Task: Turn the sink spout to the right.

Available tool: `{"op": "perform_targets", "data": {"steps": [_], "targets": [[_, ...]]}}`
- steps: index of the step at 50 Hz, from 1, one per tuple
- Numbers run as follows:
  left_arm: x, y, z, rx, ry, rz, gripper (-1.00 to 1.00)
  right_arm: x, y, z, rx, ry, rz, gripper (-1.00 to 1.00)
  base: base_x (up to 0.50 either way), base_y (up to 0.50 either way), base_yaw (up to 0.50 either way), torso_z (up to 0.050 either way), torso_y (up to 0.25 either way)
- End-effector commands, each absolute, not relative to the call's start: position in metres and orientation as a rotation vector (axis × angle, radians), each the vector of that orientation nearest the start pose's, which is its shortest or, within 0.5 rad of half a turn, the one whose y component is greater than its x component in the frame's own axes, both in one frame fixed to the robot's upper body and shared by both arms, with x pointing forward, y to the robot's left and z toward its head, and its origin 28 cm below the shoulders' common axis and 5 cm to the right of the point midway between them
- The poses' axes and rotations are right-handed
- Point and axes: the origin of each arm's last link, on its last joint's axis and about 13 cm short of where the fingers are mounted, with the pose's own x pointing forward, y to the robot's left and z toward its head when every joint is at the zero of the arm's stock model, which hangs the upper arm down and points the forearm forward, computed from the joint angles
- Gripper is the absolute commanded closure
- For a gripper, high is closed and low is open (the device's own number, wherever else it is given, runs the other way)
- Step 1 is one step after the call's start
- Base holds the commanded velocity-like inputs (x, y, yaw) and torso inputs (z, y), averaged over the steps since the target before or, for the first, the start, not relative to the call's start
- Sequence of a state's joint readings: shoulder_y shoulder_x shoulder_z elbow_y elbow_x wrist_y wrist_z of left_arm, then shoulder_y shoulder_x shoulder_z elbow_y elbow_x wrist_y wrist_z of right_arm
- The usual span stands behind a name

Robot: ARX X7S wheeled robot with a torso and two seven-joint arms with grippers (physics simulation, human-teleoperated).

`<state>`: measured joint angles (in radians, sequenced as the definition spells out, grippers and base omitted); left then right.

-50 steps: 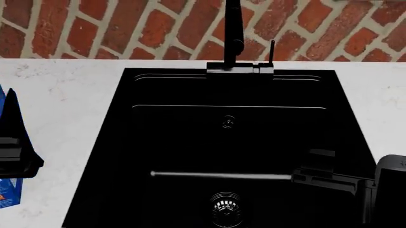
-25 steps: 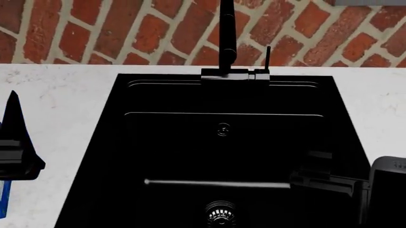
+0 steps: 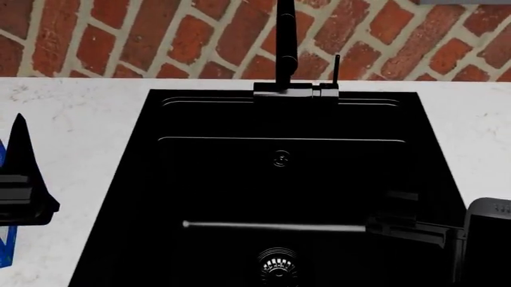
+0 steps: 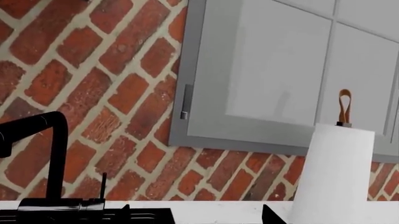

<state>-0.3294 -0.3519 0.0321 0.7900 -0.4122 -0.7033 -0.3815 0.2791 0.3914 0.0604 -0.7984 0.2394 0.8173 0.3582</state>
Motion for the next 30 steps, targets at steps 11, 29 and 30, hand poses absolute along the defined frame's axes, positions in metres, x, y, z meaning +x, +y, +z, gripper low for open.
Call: {"op": "perform_targets", "data": {"steps": [11,29,30], "targets": [[0.211,0.229,0.194,0.021,-0.365,0.077,-1.0,0.22,-0.14,0.196,-0.138,-0.265,-0.186,-1.0,0.0,0.0,0.0,0.0,0.0],[0.213,0.23,0.19,0.014,-0.357,0.072,-1.0,0.245,-0.111,0.213,-0.183,-0.242,-0.093,-1.0,0.0,0.0,0.0,0.0,0.0],[0.213,0.23,0.19,0.02,-0.357,0.073,-1.0,0.247,-0.11,0.214,-0.181,-0.242,-0.086,-1.0,0.0,0.0,0.0,0.0,0.0]]}}
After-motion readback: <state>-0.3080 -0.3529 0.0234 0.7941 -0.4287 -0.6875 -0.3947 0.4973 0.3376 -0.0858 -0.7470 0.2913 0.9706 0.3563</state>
